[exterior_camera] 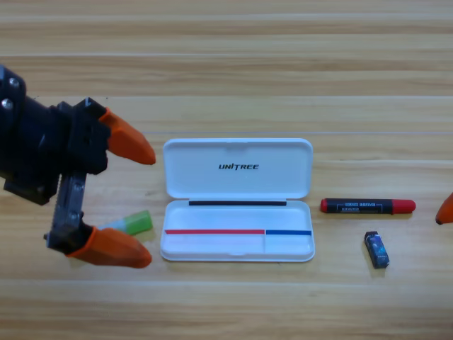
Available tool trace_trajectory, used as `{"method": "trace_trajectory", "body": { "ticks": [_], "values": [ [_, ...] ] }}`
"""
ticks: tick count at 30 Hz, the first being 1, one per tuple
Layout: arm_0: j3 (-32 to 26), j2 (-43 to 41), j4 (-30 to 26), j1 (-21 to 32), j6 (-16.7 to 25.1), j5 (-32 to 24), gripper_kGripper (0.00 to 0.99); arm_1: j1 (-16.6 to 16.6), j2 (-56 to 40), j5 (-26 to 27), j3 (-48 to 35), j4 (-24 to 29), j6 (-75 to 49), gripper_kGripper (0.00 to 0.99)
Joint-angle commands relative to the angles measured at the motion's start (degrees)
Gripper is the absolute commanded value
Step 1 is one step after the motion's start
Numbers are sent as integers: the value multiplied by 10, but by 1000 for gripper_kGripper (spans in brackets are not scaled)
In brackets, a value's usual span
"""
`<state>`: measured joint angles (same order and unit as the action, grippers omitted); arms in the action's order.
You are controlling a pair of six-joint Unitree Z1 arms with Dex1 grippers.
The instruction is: Clean up eraser and pencils
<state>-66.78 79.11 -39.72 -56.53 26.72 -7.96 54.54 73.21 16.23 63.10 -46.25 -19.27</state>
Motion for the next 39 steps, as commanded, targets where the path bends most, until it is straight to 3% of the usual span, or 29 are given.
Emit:
{"method": "trace_trajectory", "body": {
  "ticks": [1,9,12,17,20,27,33,39],
  "values": [
    [1,15,5,-15,0,8,989,15,20,-1,-10,-8,5,990],
    [1,11,1,-13,0,10,988,15,3,-1,-13,-8,19,990],
    [-14,11,-16,-13,11,21,988,1,-2,-6,-13,-8,35,990],
    [-93,63,-90,-10,18,167,989,-31,-2,-47,-12,-9,67,990],
    [-120,87,-118,26,26,194,988,-37,15,-99,-10,-9,91,990],
    [-212,198,-214,124,44,189,988,-67,140,-156,26,-9,194,985],
    [-238,289,-233,188,51,156,988,-108,252,-76,42,-6,211,985],
    [-237,359,-231,221,65,117,983,-116,334,-95,72,-2,293,990]
  ]
}}
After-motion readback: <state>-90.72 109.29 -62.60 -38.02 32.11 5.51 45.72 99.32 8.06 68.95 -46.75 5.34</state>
